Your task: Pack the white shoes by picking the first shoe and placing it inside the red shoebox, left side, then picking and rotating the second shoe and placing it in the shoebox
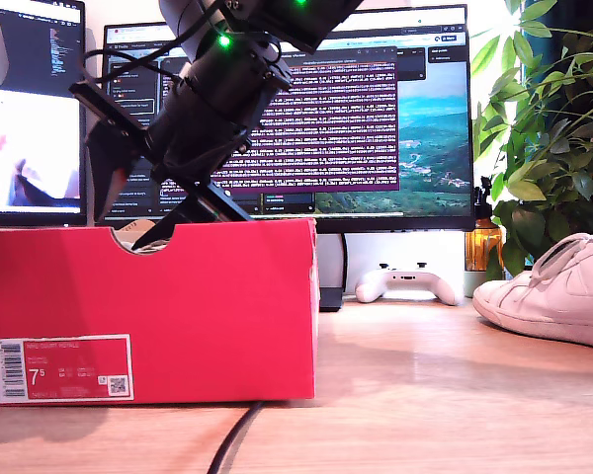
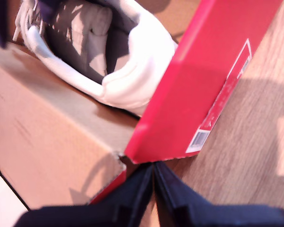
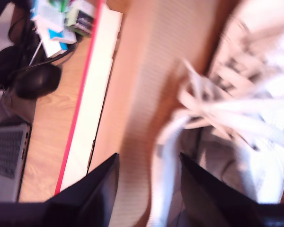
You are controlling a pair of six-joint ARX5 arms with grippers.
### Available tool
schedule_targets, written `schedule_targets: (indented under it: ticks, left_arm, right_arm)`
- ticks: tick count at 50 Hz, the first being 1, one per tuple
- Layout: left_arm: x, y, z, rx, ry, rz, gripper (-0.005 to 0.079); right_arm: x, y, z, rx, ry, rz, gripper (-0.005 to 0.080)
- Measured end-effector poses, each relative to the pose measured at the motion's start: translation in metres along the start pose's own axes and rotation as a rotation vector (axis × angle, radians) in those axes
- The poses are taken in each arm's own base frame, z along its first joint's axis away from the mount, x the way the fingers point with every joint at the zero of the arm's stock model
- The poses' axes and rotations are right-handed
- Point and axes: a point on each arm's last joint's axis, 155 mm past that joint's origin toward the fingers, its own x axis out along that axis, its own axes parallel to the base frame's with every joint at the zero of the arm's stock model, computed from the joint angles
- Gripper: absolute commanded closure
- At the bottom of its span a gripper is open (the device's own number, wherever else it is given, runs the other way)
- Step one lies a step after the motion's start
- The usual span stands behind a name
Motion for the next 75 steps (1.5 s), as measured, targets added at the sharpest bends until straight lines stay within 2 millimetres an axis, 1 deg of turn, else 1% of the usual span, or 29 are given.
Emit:
schedule_targets:
  ticks: [3, 7, 11, 12, 14, 17, 22, 25, 27, 30, 33, 42, 48, 51, 57, 63, 70, 75]
  left_arm:
    - [0.000, 0.000, 0.000, 0.000, 0.000, 0.000, 0.0764]
    - [0.000, 0.000, 0.000, 0.000, 0.000, 0.000, 0.0764]
    - [0.000, 0.000, 0.000, 0.000, 0.000, 0.000, 0.0764]
    - [0.000, 0.000, 0.000, 0.000, 0.000, 0.000, 0.0764]
    - [0.000, 0.000, 0.000, 0.000, 0.000, 0.000, 0.0764]
    - [0.000, 0.000, 0.000, 0.000, 0.000, 0.000, 0.0764]
    - [0.000, 0.000, 0.000, 0.000, 0.000, 0.000, 0.0764]
    - [0.000, 0.000, 0.000, 0.000, 0.000, 0.000, 0.0764]
    - [0.000, 0.000, 0.000, 0.000, 0.000, 0.000, 0.0764]
    - [0.000, 0.000, 0.000, 0.000, 0.000, 0.000, 0.0764]
    - [0.000, 0.000, 0.000, 0.000, 0.000, 0.000, 0.0764]
    - [0.000, 0.000, 0.000, 0.000, 0.000, 0.000, 0.0764]
    - [0.000, 0.000, 0.000, 0.000, 0.000, 0.000, 0.0764]
    - [0.000, 0.000, 0.000, 0.000, -0.001, 0.000, 0.0764]
    - [0.000, 0.000, 0.000, 0.000, 0.000, 0.000, 0.0764]
    - [0.000, 0.000, 0.000, 0.000, -0.001, 0.000, 0.0764]
    - [0.000, 0.000, 0.000, 0.000, 0.000, 0.000, 0.0764]
    - [0.000, 0.000, 0.000, 0.000, -0.001, 0.000, 0.0764]
  right_arm:
    - [-0.005, 0.000, 0.008, -0.031, 0.004, -0.015, 0.0392]
    - [-0.013, 0.000, 0.013, -0.058, 0.037, -0.029, 0.0392]
    - [-0.023, -0.004, 0.020, -0.039, 0.086, -0.031, 0.0392]
    - [-0.034, -0.010, 0.034, -0.007, 0.102, -0.030, 0.0392]
    - [-0.039, -0.014, 0.040, 0.010, 0.112, -0.023, 0.0392]
    - [-0.051, -0.028, 0.045, 0.060, 0.166, -0.032, 0.0392]
    - [-0.067, -0.052, 0.067, 0.129, 0.143, -0.104, 0.0392]
    - [-0.078, -0.078, 0.081, 0.200, 0.100, -0.204, 0.0392]
    - [-0.086, -0.097, 0.086, 0.244, 0.076, -0.287, 0.0392]
    - [-0.098, -0.125, 0.085, 0.294, 0.062, -0.410, 0.0392]
    - [-0.109, -0.145, 0.078, 0.345, 0.064, -0.508, 0.0392]
    - [-0.144, -0.188, 0.057, 0.420, 0.057, -0.777, 0.0392]
    - [-0.175, -0.212, 0.039, 0.476, 0.081, -0.947, 0.0392]
    - [-0.184, -0.220, 0.038, 0.491, 0.085, -0.981, 0.0391]
    - [-0.193, -0.228, 0.048, 0.520, 0.051, -0.985, 0.0360]
    - [-0.211, -0.233, 0.061, 0.537, -0.008, -0.993, 0.0339]
    - [-0.244, -0.224, 0.075, 0.555, -0.092, -0.964, 0.0334]
    - [-0.274, -0.224, 0.074, 0.584, -0.153, -0.964, 0.0310]
